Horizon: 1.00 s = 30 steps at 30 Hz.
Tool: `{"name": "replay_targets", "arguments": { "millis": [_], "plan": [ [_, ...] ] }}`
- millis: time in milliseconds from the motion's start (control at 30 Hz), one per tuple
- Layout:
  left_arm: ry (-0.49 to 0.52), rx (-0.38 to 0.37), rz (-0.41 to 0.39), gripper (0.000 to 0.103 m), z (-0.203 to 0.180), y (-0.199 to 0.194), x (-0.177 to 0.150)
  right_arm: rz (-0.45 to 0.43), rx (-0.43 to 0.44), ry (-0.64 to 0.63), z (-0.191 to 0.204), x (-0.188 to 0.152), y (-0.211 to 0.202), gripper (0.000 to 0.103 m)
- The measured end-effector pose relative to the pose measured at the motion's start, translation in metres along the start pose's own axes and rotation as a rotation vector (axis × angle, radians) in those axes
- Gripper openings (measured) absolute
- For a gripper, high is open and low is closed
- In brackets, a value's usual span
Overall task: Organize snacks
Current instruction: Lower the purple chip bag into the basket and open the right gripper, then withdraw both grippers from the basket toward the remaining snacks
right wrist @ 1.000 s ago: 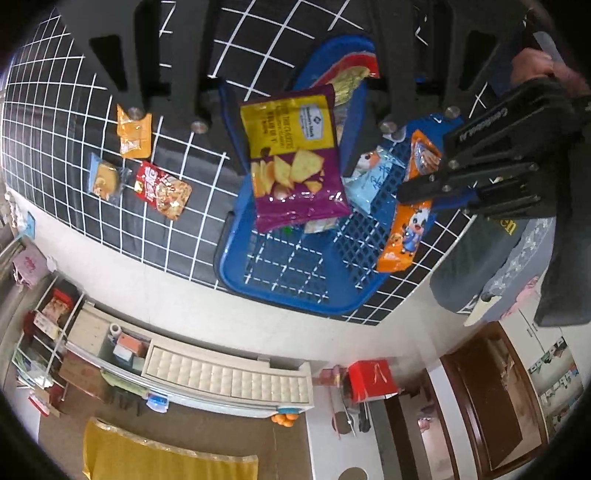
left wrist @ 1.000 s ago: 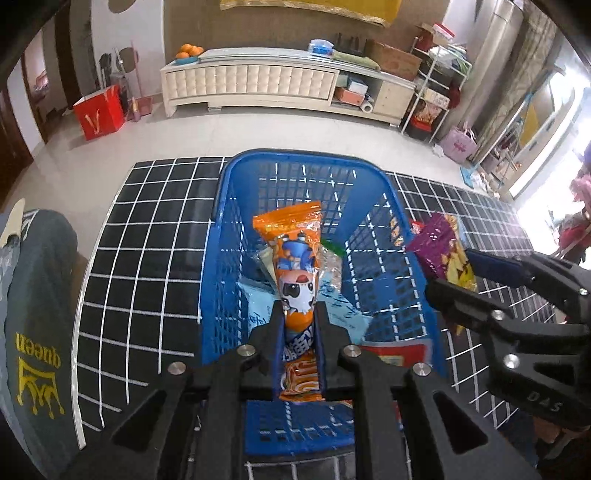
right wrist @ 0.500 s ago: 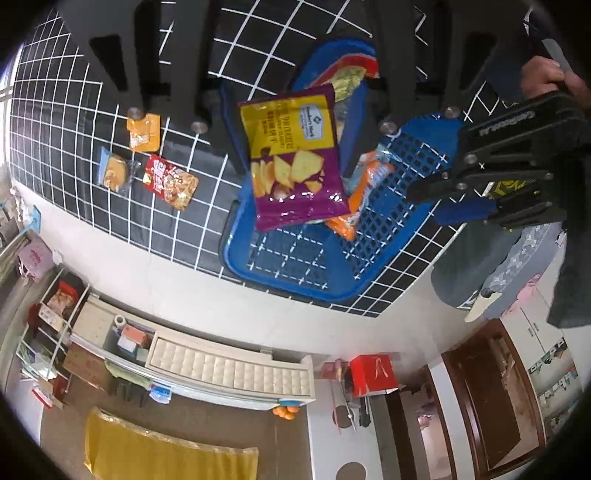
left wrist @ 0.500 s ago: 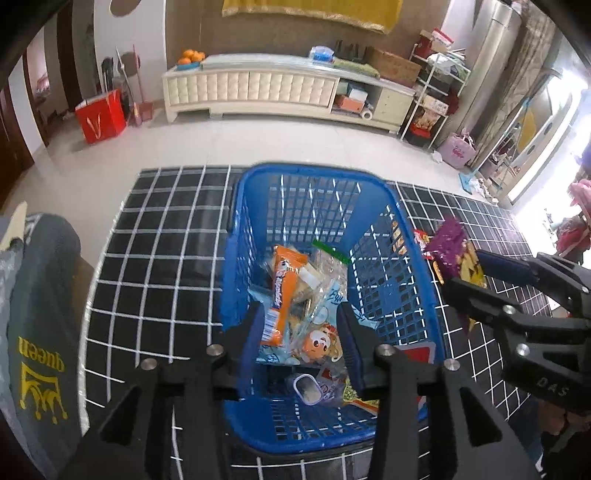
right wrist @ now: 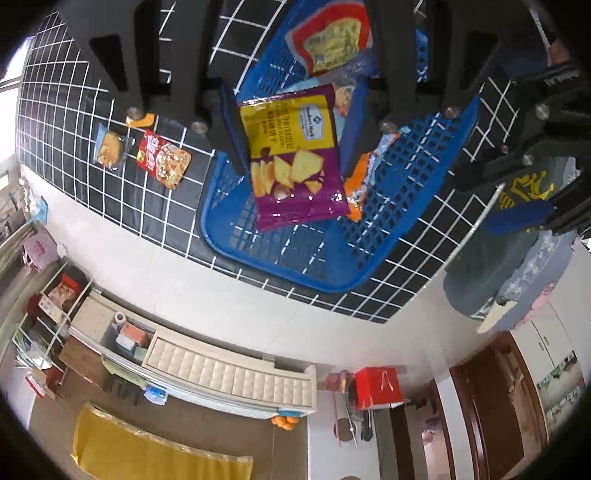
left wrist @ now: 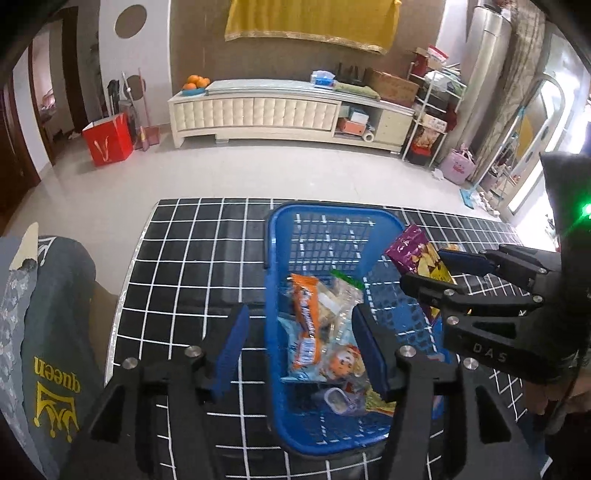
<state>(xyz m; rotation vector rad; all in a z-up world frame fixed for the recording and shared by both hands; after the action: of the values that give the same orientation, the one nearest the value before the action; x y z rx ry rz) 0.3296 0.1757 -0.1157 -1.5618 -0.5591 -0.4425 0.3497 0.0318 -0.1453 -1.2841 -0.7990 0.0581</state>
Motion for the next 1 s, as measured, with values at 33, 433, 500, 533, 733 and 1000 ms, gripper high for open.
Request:
{"name": "replay_targets", "arguments": {
  "millis": [33,433,500,533,733,1000],
  "plan": [
    [-0.007,-0.001,0.003,0.056,0.003,0.003,0.001,0.012,-0.003,-0.001,-0.001,0.001,0.005,0.053],
    [-0.108,-0.028,0.050,0.056,0.031,0.039,0.004,0.104,-0.053,-0.025,-0.007,-0.001,0.047,0.055],
    [-0.112,-0.028,0.054,0.056,0.032,0.040,0.002,0.113,-0.058,-0.024,-0.008,-0.002,0.051,0.064],
    [-0.112,-0.027,0.055,0.056,0.032,0.040,0.001,0.112,-0.065,-0.020,-0.009,-0.002,0.050,0.073],
    [-0.105,-0.015,0.046,0.056,0.029,0.030,0.000,0.055,-0.076,-0.030,-0.012,0.000,0.027,0.086],
    [-0.070,-0.026,0.027,0.056,0.000,0.007,0.001,-0.019,-0.077,-0.009,-0.030,-0.009,-0.035,0.087]
  ]
}}
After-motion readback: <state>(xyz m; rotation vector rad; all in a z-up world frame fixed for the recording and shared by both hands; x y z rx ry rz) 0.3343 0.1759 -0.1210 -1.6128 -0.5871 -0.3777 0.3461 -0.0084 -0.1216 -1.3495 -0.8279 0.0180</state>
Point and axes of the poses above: each gripper's, at about its wrist camera, not at the fingertips, and y roughly the way its jaws point, z to its left, x to its top, the point moved 7 cm from there along y, roughly the way its jaws point, and after that the axes turned 4 degrees about x, right-handed, at the moved point
